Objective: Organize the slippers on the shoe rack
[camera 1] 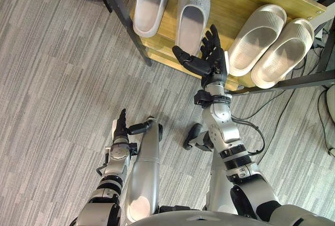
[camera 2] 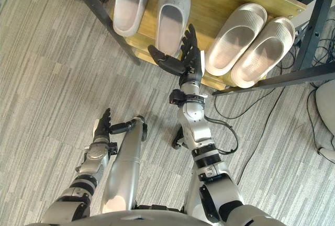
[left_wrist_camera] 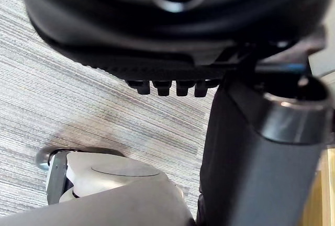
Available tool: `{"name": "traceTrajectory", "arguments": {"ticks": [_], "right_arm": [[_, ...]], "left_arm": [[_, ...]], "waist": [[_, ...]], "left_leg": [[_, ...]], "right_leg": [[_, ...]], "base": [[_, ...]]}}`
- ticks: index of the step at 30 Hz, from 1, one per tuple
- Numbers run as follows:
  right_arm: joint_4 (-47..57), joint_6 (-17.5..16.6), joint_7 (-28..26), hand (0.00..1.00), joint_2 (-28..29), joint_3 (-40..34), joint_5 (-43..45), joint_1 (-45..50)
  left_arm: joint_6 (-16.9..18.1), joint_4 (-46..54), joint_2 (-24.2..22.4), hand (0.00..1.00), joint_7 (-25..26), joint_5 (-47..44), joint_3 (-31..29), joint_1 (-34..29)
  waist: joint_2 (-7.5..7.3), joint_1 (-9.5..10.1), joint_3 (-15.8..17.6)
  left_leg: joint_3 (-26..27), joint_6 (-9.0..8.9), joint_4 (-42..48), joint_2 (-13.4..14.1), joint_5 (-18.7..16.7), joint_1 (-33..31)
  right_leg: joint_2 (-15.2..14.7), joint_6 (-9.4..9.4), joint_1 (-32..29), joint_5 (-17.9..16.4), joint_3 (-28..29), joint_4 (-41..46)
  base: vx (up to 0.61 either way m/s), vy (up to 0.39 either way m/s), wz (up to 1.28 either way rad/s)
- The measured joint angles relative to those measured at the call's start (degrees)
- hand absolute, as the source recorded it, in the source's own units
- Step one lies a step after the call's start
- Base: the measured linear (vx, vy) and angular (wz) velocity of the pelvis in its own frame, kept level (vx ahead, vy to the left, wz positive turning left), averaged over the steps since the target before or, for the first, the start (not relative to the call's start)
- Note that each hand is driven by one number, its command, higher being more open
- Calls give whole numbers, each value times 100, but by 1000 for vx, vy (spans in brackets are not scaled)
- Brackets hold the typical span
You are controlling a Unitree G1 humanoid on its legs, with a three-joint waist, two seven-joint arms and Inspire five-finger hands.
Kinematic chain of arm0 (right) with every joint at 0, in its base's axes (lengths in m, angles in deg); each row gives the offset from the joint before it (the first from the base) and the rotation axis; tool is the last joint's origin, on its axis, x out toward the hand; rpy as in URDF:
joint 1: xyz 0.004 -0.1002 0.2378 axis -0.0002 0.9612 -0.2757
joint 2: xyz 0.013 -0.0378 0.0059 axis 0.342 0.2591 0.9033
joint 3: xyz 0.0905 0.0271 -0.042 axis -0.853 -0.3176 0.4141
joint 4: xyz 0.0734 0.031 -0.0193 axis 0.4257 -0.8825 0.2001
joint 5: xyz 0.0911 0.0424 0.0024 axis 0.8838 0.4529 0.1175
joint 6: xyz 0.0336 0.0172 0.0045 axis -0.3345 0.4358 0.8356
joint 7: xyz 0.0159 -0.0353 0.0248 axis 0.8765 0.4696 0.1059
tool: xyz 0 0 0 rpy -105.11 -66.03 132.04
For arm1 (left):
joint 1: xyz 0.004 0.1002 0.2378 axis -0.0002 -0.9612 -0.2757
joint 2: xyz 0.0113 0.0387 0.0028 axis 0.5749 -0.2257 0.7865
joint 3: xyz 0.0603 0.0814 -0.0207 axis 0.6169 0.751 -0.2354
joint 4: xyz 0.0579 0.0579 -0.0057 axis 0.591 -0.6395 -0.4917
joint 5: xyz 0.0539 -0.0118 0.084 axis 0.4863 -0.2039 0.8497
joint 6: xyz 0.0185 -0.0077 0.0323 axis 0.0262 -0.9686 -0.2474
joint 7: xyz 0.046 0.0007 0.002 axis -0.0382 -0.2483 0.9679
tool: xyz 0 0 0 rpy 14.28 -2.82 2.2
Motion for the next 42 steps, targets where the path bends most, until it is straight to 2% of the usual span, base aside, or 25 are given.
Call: {"name": "traceTrajectory", "arguments": {"ticks": [5,8,13,18,32,35,39,41,42], "right_arm": [[-358,-42,-69,100,-5,0,587,-441],[-533,-47,-70,100,-24,-3,884,-746],[-776,-50,-28,100,-115,-66,1131,-1207],[-954,-52,-23,100,-176,-238,1347,-1317],[-1400,-47,65,100,-395,-426,1263,-1610],[-1231,-34,97,100,-448,-451,921,-1320],[-487,110,125,100,-473,-334,277,-368],[92,176,114,100,-569,-118,-392,519],[178,183,105,100,-570,-64,-476,646]], "left_arm": [[6,2,-13,100,4,-3,0,1],[9,7,-44,100,2,-7,0,4],[10,3,-97,100,-4,-11,0,3],[13,-1,-119,100,-10,-13,0,2],[4,-63,-219,100,-10,-18,-7,-2],[-13,-62,-216,100,-13,-19,-12,-35],[-51,-62,-211,100,-37,-17,-50,-201],[-52,-63,-217,100,-120,-7,20,-453],[-54,-68,-217,100,-132,-2,32,-491]], "waist": [[0,18,0],[1,92,-1],[4,193,-2],[6,203,-7],[99,239,-103],[99,231,-103],[97,143,-103],[70,27,-149],[55,5,-160]], "left_leg": [[-14,-1,-11,0,0,18],[-24,-1,-10,-1,1,15],[-83,-8,-8,-39,6,-2],[-107,-11,7,-94,18,-5],[-121,-11,103,-81,17,-4],[-69,7,100,-20,6,154],[83,38,-140,115,-16,702],[310,75,-640,229,40,1390],[349,86,-751,238,71,1500]], "right_leg": [[0,1,35,-1,-24,-16],[0,21,41,-13,-35,-16],[-34,-6,71,-25,-104,-12],[-85,-27,79,-41,-119,24],[-80,-59,93,-40,-117,95],[-37,-55,253,-31,-105,46],[104,-2,740,82,-28,-269],[229,93,1325,243,48,-783],[244,121,1413,278,61,-887]], "base": [[11,11,1],[3,10,1],[13,27,6],[1,30,5],[-3,18,0],[2,29,-8],[10,38,-20],[26,40,-27],[45,39,-25]]}}
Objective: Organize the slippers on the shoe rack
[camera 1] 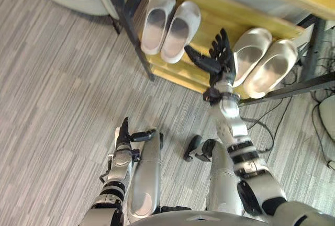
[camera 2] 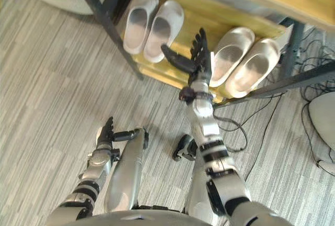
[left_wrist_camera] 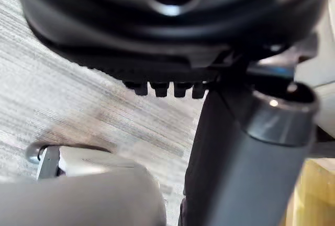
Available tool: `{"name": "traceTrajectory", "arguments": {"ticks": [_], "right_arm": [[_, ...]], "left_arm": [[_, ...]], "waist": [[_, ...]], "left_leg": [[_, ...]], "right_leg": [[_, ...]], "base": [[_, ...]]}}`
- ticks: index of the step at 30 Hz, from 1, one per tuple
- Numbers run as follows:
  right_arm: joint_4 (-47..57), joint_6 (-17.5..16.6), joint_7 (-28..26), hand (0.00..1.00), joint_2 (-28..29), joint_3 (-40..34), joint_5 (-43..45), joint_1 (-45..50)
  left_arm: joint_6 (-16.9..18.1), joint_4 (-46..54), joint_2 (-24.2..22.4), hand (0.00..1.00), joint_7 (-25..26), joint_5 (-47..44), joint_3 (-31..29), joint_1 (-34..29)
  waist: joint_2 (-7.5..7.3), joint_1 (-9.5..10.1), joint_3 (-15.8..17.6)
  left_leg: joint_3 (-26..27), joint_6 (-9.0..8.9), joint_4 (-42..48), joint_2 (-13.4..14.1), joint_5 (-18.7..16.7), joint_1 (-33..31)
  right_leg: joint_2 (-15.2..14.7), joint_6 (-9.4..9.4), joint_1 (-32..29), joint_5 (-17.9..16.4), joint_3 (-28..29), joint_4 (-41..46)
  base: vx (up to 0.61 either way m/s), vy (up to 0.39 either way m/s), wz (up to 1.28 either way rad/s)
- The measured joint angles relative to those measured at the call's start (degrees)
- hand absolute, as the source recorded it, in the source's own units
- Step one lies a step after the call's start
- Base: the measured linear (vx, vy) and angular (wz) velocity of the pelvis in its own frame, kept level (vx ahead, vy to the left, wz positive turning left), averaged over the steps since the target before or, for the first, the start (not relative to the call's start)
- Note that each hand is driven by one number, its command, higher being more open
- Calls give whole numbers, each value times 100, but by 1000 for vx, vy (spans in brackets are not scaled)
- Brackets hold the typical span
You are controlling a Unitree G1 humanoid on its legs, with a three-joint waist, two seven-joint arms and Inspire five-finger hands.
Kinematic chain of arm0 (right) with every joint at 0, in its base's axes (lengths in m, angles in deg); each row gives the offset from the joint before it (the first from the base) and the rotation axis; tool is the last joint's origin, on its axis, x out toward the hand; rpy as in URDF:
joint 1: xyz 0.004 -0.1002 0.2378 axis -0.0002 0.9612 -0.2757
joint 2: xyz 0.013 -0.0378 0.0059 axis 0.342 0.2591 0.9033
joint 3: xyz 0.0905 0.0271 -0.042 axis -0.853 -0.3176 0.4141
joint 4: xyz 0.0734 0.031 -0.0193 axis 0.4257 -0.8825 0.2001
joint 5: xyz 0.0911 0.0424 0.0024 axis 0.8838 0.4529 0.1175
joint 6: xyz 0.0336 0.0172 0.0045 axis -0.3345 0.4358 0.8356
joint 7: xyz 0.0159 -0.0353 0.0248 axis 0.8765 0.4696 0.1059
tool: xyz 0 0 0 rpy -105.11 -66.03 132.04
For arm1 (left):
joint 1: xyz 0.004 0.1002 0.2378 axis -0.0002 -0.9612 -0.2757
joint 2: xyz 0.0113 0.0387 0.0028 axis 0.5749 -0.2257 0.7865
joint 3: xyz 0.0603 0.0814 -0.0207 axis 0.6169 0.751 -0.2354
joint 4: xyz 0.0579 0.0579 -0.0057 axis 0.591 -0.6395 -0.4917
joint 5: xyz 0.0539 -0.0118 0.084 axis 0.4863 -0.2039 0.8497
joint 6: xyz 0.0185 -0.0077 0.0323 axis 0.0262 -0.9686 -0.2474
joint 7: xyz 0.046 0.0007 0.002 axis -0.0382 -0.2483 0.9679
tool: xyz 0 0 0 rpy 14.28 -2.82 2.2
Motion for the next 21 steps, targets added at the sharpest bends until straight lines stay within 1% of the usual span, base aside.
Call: {"name": "traceTrajectory", "arguments": {"ticks": [1,2,3,4,5,7,8,10,11,12,14,17,19,20,21], "right_arm": [[200,3,-35,100,-16,135,-261,362],[270,2,-55,100,-30,187,-372,528],[330,2,-95,100,-63,288,-563,769],[336,6,-205,100,-119,387,-883,1055],[322,7,-302,100,-232,514,-1060,1289],[282,26,-460,100,-331,564,-1368,1568],[159,45,-604,100,-437,626,-1632,1811],[52,84,-712,100,-462,610,-1791,2006],[-94,138,-856,100,-529,601,-1857,2358],[-126,138,-897,100,-546,590,-1869,2447],[-388,150,-1139,100,-640,504,-1911,2838],[-669,161,-1306,100,-710,474,-1911,3065],[-1181,215,-1476,100,-684,305,-1959,3236],[-1230,223,-1486,100,-678,288,-1964,3240],[-1488,254,-1510,100,-652,226,-2012,3242]], "left_arm": [[-3,-54,-8,100,-19,11,92,-146],[-4,-117,-13,100,-35,13,150,-192],[-8,-238,-12,100,-53,34,268,-241],[-30,-423,45,100,-125,197,481,-257],[-52,-560,71,100,-140,272,684,-257],[-75,-691,98,100,-165,353,883,-265],[-78,-760,87,100,-206,444,1066,-351],[-87,-786,80,100,-264,462,1185,-449],[-110,-792,54,100,-294,477,1293,-619],[-112,-795,56,100,-297,497,1326,-650],[-112,-812,50,100,-358,601,1368,-806],[-112,-837,57,100,-386,659,1370,-896],[-111,-876,55,100,-413,662,1379,-954],[-111,-877,55,100,-417,662,1383,-962],[-109,-876,57,100,-456,662,1392,-1011]], "waist": [[-42,-88,-82],[-70,-128,-151],[-107,-181,-283],[-140,-230,-423],[-152,-265,-495],[-175,-308,-567],[-170,-393,-642],[-148,-444,-733],[-96,-526,-872],[-80,-539,-907],[28,-548,-1101],[140,-566,-1215],[275,-601,-1318],[287,-603,-1326],[317,-619,-1351]], "left_leg": [[90,10,-356,16,101,307],[134,31,-527,18,159,437],[192,33,-791,20,241,608],[273,48,-1186,37,371,894],[340,66,-1561,46,498,1191],[431,80,-2064,29,679,1561],[493,87,-2593,0,882,1973],[564,98,-2933,-3,996,2232],[641,107,-3415,-24,1146,2649],[652,107,-3517,-31,1179,2731],[773,120,-4007,-46,1339,3138],[860,124,-4371,-68,1474,3437],[910,143,-4679,-110,1603,3712],[913,142,-4695,-113,1606,3731],[923,141,-4758,-127,1624,3825]], "right_leg": [[56,14,261,131,16,-345],[80,34,361,189,30,-506],[117,56,487,281,52,-743],[199,61,722,446,77,-1122],[271,87,980,593,94,-1493],[323,122,1282,768,109,-1939],[391,168,1627,968,123,-2423],[444,210,1853,1096,131,-2759],[504,281,2223,1264,152,-3214],[512,295,2295,1297,153,-3311],[597,367,2649,1524,223,-3814],[653,413,2939,1725,263,-4251],[702,433,3272,1975,289,-4730],[706,432,3292,1994,291,-4762],[728,441,3418,2082,311,-4931]], "base": [[56,34,-16],[79,42,-17],[115,47,-17],[166,51,-22],[166,49,-18],[135,38,-12],[137,49,-12],[136,64,-12],[136,69,-12],[168,77,-12],[129,55,-19],[68,41,-14],[26,42,-9],[-5,24,-5],[-16,25,-7]]}}
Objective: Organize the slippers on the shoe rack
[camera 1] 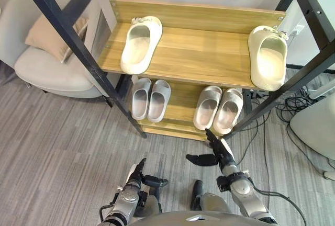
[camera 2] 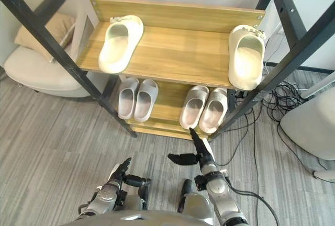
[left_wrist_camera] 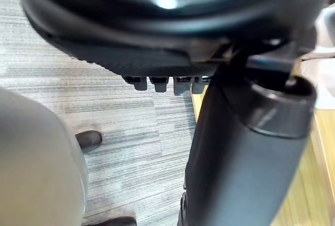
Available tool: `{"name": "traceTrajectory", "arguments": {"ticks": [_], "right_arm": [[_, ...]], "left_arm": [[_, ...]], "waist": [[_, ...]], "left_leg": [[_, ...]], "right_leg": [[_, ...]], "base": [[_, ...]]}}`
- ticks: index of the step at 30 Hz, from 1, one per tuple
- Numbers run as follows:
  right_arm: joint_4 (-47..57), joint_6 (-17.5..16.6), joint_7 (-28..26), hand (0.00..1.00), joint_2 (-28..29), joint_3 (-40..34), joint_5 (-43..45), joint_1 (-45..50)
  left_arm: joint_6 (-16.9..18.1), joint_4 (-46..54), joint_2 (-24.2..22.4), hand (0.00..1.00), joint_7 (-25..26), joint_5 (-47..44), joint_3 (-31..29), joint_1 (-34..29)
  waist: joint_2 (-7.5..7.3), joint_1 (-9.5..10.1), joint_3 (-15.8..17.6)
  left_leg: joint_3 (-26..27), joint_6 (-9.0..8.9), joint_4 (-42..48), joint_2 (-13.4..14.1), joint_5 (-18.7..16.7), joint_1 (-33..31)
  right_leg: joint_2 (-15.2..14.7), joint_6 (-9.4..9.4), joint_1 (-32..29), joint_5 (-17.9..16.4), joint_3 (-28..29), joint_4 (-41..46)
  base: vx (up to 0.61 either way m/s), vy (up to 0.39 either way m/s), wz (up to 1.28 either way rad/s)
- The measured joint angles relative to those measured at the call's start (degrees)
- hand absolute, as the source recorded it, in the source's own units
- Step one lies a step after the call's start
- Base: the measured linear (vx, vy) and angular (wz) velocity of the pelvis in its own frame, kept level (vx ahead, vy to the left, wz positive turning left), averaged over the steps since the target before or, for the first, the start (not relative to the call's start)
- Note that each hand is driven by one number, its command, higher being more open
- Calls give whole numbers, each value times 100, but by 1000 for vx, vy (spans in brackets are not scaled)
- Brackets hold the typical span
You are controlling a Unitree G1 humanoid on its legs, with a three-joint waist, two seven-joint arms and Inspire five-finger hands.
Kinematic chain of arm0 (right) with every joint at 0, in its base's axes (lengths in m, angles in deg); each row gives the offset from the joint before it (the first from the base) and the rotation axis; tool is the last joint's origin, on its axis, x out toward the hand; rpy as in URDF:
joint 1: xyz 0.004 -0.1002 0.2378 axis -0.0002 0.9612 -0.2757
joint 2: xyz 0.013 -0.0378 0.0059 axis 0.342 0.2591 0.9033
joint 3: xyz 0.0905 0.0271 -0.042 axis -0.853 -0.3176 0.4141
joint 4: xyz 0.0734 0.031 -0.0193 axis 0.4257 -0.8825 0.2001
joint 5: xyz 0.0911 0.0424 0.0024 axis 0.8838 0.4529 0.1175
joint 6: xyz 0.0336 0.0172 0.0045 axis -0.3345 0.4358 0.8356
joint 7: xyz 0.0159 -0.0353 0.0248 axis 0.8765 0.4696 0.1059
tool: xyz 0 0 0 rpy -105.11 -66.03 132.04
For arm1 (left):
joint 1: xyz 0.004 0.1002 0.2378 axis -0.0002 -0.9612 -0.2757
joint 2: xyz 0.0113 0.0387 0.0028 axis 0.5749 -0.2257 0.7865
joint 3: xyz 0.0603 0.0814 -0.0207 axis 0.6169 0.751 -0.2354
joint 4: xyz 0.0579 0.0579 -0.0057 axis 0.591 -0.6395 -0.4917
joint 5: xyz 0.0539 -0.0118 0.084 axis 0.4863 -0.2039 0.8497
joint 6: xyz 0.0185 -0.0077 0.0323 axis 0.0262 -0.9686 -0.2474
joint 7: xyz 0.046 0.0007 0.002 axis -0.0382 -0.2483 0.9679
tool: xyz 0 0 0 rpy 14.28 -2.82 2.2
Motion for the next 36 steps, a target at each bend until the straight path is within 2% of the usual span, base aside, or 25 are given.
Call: {"name": "traceTrajectory", "arguments": {"ticks": [5,8,12,14,17,22,28,33,36], "right_arm": [[-781,90,-6,100,202,-369,5,17],[-1214,120,-4,100,209,-529,14,146],[-1482,135,-31,100,206,-833,244,212],[-1738,120,-51,100,125,-917,360,204],[-2002,115,-64,100,120,-1108,454,201],[-2320,124,-54,100,6,-1122,445,214],[-2319,123,-57,100,2,-1091,447,209],[-2378,122,-68,100,9,-1066,449,221],[-2441,119,-72,100,13,-1067,452,267]], "left_arm": [[-3,172,81,100,-113,-19,221,-184],[4,840,238,100,-314,-79,702,-384],[71,1971,534,100,-691,-348,1350,-609],[156,2886,812,100,-982,-625,1942,-668],[270,3645,993,100,-1204,-943,2445,-704],[360,4780,944,100,-1557,-1556,3010,-690],[365,6022,946,100,-1507,-2327,2959,-280],[435,6997,840,100,-1170,-2485,2190,13],[684,7314,690,100,-690,-2439,1487,350]], "waist": [[-1,-15,-53],[-13,-34,-80],[7,-83,-118],[34,-88,-189],[90,-101,-246],[167,-196,-365],[195,-235,-408],[138,-219,-495],[123,-213,-525]], "left_leg": [[121,55,-154,-30,64,218],[136,78,-230,-66,106,360],[116,52,-323,-81,127,472],[74,42,-394,-88,140,507],[23,44,-432,-98,147,579],[-13,111,-595,-119,196,742],[-12,113,-614,-123,196,755],[-13,115,-599,-113,194,749],[-28,118,-580,-112,192,761]], "right_leg": [[85,-27,357,397,130,-628],[99,-28,580,569,147,-920],[92,-5,656,573,136,-942],[89,-5,682,567,113,-948],[87,-9,750,535,74,-948],[97,-4,853,473,19,-939],[112,1,861,462,-6,-931],[100,-2,866,460,-2,-932],[99,-2,897,460,0,-931]], "base": [[-55,28,-14],[-75,9,-4],[-51,2,1],[-28,-6,5],[18,-4,8],[66,4,5],[13,-1,0],[0,0,0],[-7,1,1]]}}
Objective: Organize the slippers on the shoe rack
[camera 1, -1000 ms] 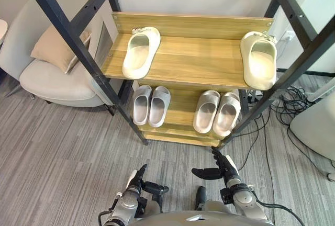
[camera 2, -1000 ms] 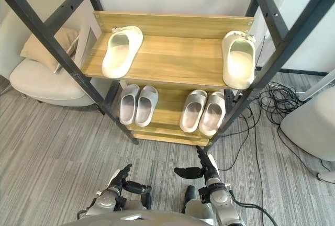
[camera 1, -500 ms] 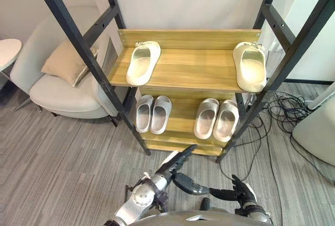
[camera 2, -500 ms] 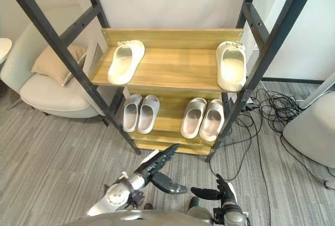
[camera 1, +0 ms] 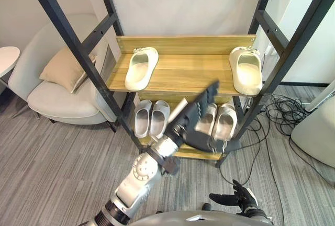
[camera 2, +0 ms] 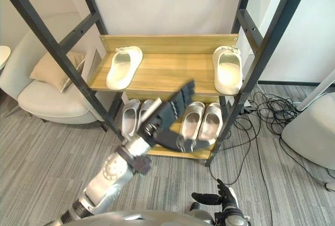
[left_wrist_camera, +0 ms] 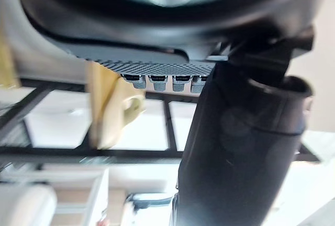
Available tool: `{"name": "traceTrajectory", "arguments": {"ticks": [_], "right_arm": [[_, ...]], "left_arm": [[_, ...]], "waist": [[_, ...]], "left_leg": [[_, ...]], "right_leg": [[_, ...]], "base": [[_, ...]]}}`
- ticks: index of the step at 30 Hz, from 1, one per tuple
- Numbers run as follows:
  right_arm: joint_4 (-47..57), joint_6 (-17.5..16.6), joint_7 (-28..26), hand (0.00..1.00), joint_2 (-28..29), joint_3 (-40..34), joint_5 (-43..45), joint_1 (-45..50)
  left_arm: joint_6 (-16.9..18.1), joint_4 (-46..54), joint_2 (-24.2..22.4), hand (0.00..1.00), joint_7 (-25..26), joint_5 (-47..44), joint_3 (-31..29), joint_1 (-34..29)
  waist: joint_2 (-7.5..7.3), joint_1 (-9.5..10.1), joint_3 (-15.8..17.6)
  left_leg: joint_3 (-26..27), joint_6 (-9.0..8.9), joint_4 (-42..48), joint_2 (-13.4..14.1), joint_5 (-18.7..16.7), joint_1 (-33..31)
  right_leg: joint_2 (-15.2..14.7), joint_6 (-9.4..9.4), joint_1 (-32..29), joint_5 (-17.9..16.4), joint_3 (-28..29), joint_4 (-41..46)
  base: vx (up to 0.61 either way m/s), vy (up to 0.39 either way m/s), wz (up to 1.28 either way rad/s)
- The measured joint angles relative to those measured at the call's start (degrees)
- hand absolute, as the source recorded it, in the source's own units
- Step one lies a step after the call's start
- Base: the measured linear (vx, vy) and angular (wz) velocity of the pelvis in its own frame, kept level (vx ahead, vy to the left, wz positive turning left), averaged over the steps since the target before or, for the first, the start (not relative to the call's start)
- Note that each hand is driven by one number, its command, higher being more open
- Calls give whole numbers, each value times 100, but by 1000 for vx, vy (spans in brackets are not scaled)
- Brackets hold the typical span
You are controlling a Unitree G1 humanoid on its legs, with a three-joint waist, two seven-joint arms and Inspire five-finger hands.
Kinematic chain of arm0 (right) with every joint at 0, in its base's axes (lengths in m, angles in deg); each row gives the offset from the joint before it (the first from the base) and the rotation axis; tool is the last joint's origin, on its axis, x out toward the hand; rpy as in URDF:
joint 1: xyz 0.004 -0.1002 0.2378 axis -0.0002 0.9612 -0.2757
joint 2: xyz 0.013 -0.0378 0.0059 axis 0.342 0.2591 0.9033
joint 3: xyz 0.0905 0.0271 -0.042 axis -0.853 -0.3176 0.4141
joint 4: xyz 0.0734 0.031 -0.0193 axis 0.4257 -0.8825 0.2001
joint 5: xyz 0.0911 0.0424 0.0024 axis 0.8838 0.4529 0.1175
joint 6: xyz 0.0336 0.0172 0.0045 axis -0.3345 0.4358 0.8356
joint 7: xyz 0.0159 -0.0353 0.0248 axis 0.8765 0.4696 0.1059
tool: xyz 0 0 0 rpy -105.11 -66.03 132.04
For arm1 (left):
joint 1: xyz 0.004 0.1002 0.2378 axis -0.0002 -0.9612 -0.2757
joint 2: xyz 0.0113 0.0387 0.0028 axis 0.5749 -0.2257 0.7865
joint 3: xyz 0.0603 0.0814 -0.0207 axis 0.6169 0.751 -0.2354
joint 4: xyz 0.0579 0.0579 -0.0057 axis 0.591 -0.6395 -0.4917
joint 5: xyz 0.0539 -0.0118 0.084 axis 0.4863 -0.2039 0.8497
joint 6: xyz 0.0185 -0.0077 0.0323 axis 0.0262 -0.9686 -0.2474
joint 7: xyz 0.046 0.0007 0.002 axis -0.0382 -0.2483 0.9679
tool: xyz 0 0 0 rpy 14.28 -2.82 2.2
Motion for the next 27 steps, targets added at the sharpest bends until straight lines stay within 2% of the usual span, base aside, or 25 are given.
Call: {"name": "traceTrajectory", "arguments": {"ticks": [3,7,11,16,20,23,27], "right_arm": [[-12,-4,0,100,-2,-2,2,93],[-36,-4,0,100,13,0,2,195],[-34,-29,-1,100,34,4,2,198],[-1,-58,-5,100,38,5,2,188],[87,-94,-27,100,40,3,2,193],[236,-145,-63,100,43,3,3,186],[428,-184,-71,100,77,3,9,177]], "left_arm": [[243,119,18,100,579,506,-550,356],[306,101,206,100,1228,1454,-884,765],[311,-161,879,100,1679,2572,-1111,1431],[282,-736,1494,100,1845,3450,-1418,1964],[14,-1362,1956,100,2060,4434,-1564,2278],[-192,-1579,2201,100,2062,4817,-1586,2344],[-338,-1993,2308,100,2063,5173,-1589,2577]], "waist": [[-8,17,-6],[-49,21,-27],[-94,7,-80],[-110,-12,-92],[-139,-28,-78],[-172,-48,-63],[-236,-50,-62]], "left_leg": [[-23,0,12,-1,0,-1],[-29,0,10,-3,0,-10],[-24,1,9,-4,4,-87],[6,1,-8,-7,4,-148],[33,3,-8,-21,6,-254],[80,4,-19,-28,6,-317],[121,10,-25,-33,2,-369]], "right_leg": [[-1,0,14,0,-21,0],[-1,-3,10,-2,-25,0],[1,-4,-73,1,-18,-3],[4,-5,-157,2,17,-7],[10,-4,-283,7,59,-1],[10,-6,-379,10,111,-1],[10,-11,-464,15,159,-1]], "base": [[-16,3,4],[-2,1,1],[0,0,0],[4,4,-2],[26,11,-4],[19,12,-7],[6,13,-7]]}}
